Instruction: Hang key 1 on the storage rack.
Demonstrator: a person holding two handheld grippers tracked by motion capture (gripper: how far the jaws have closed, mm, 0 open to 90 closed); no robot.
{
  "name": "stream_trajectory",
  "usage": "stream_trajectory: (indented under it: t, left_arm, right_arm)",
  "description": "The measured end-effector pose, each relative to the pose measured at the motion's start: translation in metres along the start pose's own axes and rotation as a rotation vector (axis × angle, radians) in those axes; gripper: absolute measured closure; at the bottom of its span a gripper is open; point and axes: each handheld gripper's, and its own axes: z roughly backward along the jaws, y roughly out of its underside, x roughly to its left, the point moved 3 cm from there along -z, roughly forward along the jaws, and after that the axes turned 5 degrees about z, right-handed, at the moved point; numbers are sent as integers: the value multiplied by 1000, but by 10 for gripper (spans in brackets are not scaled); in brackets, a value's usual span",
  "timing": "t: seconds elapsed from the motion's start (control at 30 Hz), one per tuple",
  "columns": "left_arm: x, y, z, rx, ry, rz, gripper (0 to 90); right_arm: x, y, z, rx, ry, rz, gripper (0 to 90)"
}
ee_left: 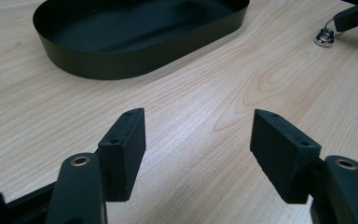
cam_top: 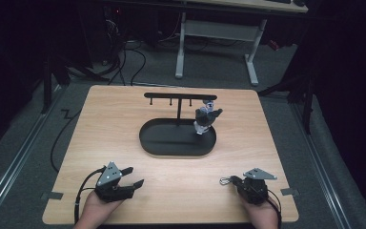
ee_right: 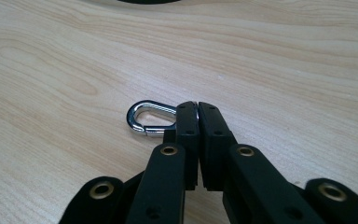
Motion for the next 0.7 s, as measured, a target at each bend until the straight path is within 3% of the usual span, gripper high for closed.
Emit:
stream_trajectory:
  t: [0.27,0.47,0.7]
  left_arm:
    - [0,0,0,3,-1,0,365]
    - [1,1,0,8,-3,-7,365]
    - [1,2,1,7,-3,-9,365]
  right_arm:
    - [0,1,1,16,-12,-13,751]
    - [-1,5,2,34,-21,-21,722]
    - [1,3,5,87,-20,19,708]
